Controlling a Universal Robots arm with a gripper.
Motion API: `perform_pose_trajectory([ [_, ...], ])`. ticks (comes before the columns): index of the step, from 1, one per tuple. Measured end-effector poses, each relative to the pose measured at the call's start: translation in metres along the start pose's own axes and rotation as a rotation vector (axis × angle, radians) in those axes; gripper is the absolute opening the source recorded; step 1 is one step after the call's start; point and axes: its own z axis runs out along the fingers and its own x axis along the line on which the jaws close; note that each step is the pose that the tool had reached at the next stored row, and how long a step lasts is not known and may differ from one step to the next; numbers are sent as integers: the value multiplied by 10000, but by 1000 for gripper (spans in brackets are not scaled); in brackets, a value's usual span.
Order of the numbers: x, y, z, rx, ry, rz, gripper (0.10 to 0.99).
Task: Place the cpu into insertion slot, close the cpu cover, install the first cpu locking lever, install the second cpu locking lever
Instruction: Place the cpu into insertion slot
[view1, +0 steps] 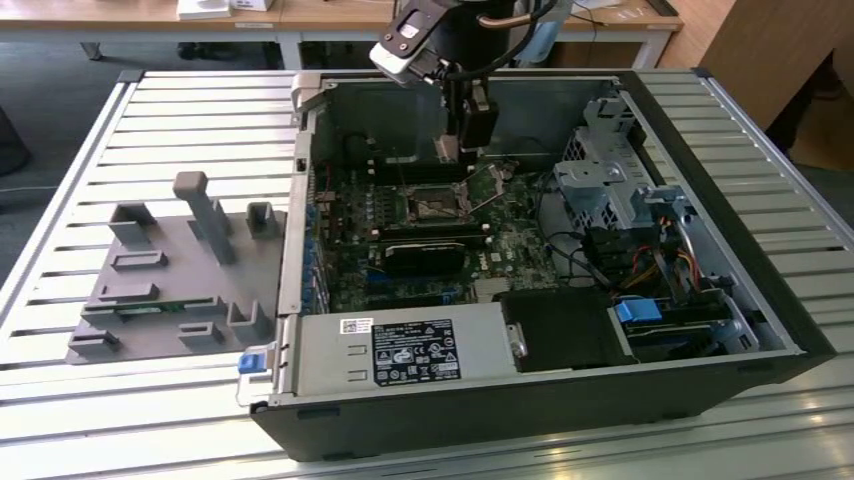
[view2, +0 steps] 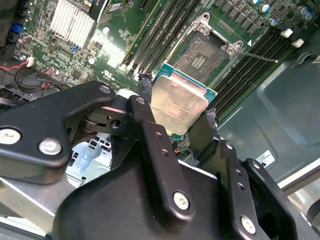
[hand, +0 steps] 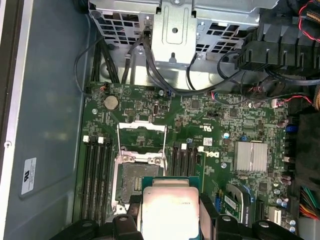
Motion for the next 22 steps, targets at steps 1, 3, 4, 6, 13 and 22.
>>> perform_pose_trajectory([
  [1,0,0,3,0,0,0,541],
  [3,0,-1,11,0,0,0,541],
  [4,0,-1,14,1,-1,0,541],
  [6,1,-1,21,1,-1,0,541],
  [13,9,-2,42,-1,1,1,541],
  [22,46,-3,85,0,-1,9,541],
])
